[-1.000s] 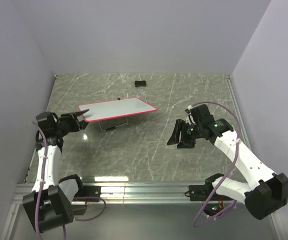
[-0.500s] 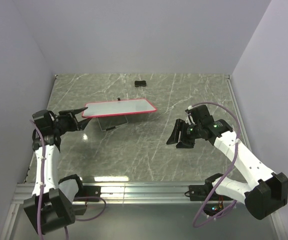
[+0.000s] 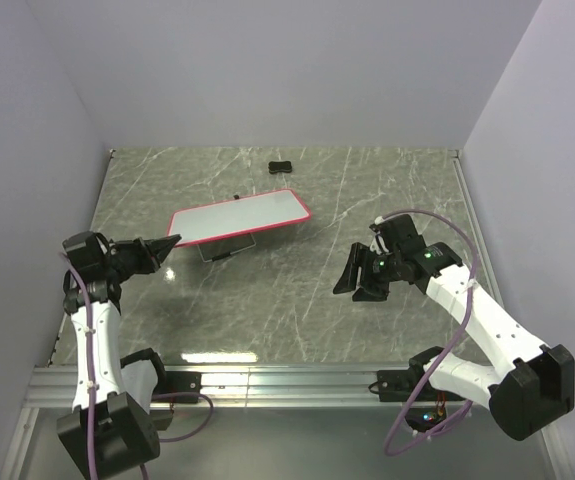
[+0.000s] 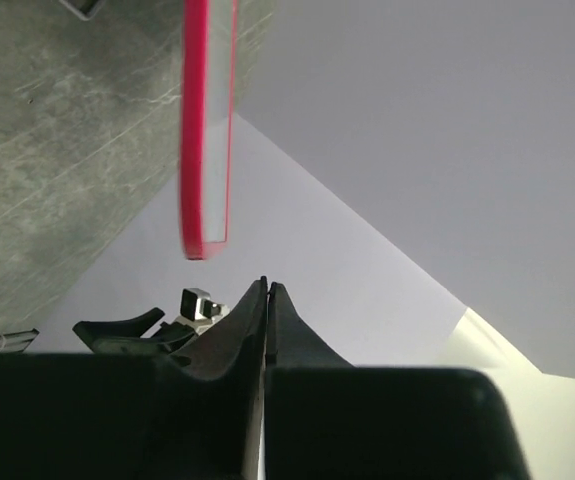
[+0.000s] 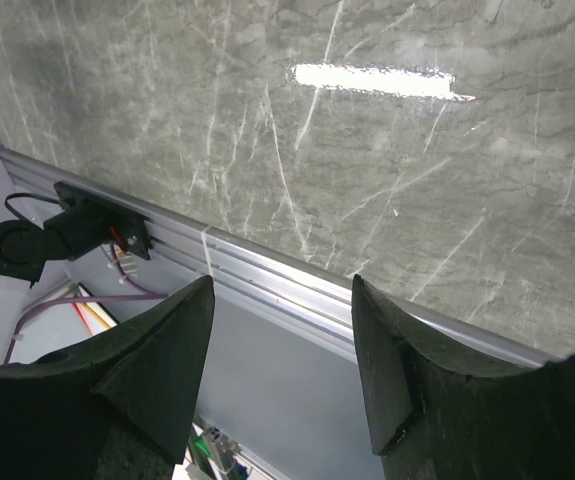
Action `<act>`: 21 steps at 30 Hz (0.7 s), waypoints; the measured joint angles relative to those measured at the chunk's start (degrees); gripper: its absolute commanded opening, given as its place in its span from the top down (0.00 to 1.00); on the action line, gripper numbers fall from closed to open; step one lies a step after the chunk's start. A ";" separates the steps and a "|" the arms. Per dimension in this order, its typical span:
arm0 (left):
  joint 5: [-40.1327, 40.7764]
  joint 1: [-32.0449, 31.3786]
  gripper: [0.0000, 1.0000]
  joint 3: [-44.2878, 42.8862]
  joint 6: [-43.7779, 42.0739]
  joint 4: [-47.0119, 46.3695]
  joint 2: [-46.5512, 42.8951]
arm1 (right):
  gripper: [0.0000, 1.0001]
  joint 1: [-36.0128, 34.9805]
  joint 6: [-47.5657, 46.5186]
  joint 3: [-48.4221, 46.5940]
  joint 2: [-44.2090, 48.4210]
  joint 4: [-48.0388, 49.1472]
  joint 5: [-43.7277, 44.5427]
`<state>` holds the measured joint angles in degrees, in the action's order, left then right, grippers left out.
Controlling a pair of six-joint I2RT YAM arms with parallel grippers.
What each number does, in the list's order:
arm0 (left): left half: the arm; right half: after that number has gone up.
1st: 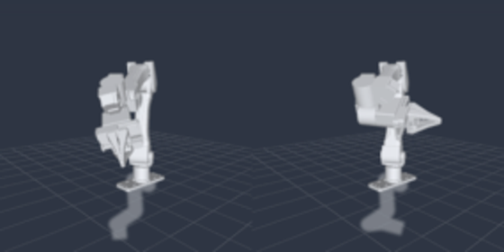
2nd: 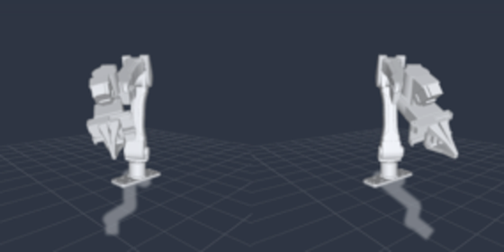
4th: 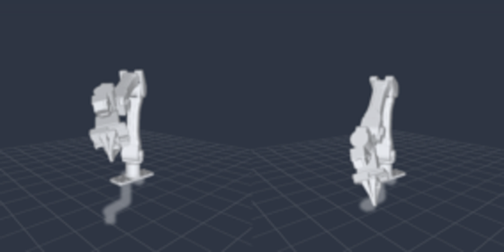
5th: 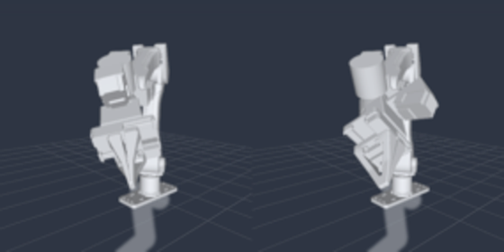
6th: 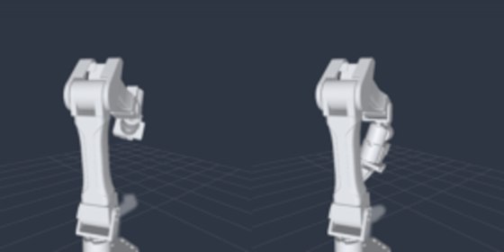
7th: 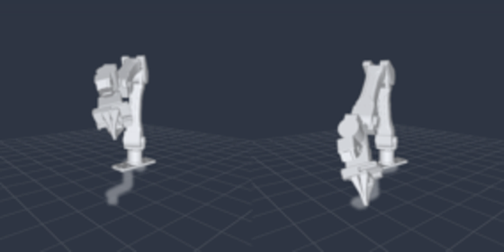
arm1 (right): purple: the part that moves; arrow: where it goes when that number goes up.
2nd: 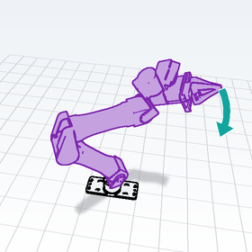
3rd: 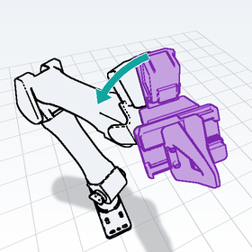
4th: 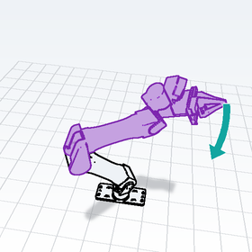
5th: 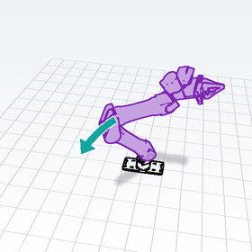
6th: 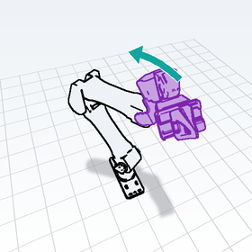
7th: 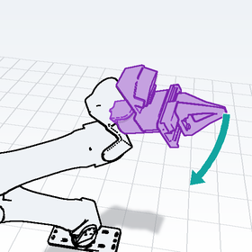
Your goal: Erase the whiteboard
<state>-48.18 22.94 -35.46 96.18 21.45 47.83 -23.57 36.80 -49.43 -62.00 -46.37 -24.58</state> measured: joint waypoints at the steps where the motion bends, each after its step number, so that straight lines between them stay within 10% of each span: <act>1: -0.02 0.04 0.91 0.11 -0.55 0.48 0.00 | 0.35 0.00 -0.02 0.00 0.00 0.00 0.00; 4: -0.11 0.28 0.76 0.52 -1.09 0.85 0.00 | 0.35 0.00 -0.11 0.00 0.00 0.00 0.00; 18: -1.05 0.98 0.80 -15.96 -1.40 -3.56 5.16 | 0.32 0.00 -0.81 -1.03 0.02 -0.79 0.35; 20: -1.20 1.57 0.63 -19.21 -3.26 -2.73 6.62 | 0.30 0.00 -1.22 -3.58 0.13 -1.79 0.35; 21: -1.09 1.92 0.41 -21.49 -5.16 -1.57 7.89 | 0.12 0.00 -1.51 -5.60 0.24 -2.29 0.31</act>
<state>-49.28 24.86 -56.95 91.02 19.88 55.72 -23.57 35.29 -55.02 -61.76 -48.66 -24.27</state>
